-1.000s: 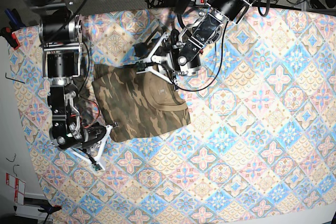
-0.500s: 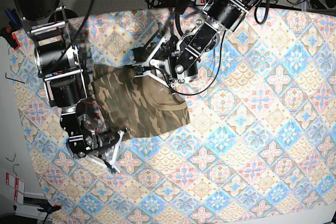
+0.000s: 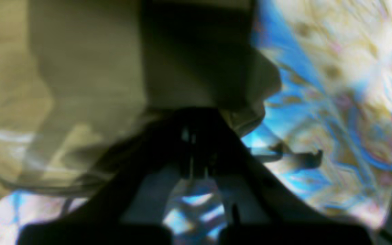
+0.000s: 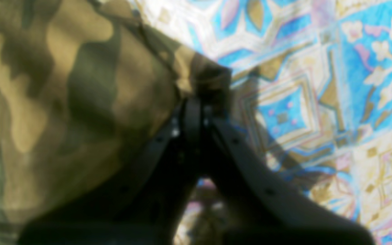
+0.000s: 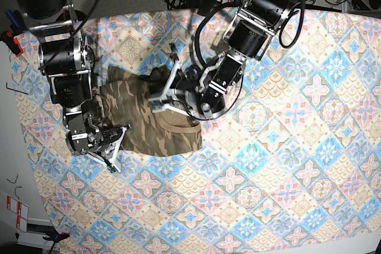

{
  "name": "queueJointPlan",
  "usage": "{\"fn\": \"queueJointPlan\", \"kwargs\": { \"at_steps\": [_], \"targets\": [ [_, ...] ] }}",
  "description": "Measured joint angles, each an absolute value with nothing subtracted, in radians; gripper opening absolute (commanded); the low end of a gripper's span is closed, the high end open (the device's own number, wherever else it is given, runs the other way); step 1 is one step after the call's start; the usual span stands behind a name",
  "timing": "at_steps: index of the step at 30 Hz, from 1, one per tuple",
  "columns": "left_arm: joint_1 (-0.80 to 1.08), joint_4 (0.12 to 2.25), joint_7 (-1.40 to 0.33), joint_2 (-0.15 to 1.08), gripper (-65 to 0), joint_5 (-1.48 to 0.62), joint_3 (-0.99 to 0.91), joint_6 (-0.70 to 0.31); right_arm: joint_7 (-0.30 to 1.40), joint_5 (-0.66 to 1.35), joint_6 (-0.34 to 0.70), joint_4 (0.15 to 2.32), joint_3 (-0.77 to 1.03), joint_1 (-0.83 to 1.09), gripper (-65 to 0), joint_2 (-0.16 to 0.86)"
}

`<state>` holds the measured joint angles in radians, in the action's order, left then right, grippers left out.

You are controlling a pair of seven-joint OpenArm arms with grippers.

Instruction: Fold the T-shirt properly

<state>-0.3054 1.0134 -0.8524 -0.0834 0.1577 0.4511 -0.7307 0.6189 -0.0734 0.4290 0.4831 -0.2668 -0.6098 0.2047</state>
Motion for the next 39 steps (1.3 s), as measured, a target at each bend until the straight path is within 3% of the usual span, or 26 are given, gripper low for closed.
{"fn": "queueJointPlan", "kwargs": {
  "at_steps": [4,9,14,17,25,29,39],
  "targets": [
    [-0.366,0.965,-0.847,-0.086,-65.0,0.220,0.376,-0.697,0.664,-0.093,0.406,0.664,-0.262,-0.493,-65.0,0.224],
    [-0.437,0.820,-0.743,-0.092,-65.0,0.196,0.366,-0.704,0.916,-0.135,0.432,1.008,-0.263,-0.286,-65.0,0.283],
    [-0.506,0.664,-0.623,-0.122,-65.0,0.194,0.303,-0.705,1.180,-0.153,0.608,1.338,-0.279,-0.099,-65.0,0.285],
    [-0.546,0.589,-0.598,-0.138,-65.0,0.207,0.243,-0.712,1.220,-0.126,0.619,1.446,-0.334,-0.052,-65.0,0.278],
    [-0.648,0.471,-0.482,-0.149,-65.0,0.214,0.227,-0.680,1.272,-0.128,0.617,1.506,-0.432,-0.059,-65.0,0.221],
    [-0.696,0.469,-0.476,-0.150,-65.0,0.213,0.227,-0.538,1.279,-0.133,0.615,1.533,-0.429,-0.060,-65.0,0.231],
    [-0.730,0.476,-0.454,-0.149,-65.0,0.210,0.227,-0.508,1.289,-0.144,0.613,1.654,-0.419,-0.062,-65.0,0.196]
  ]
}}
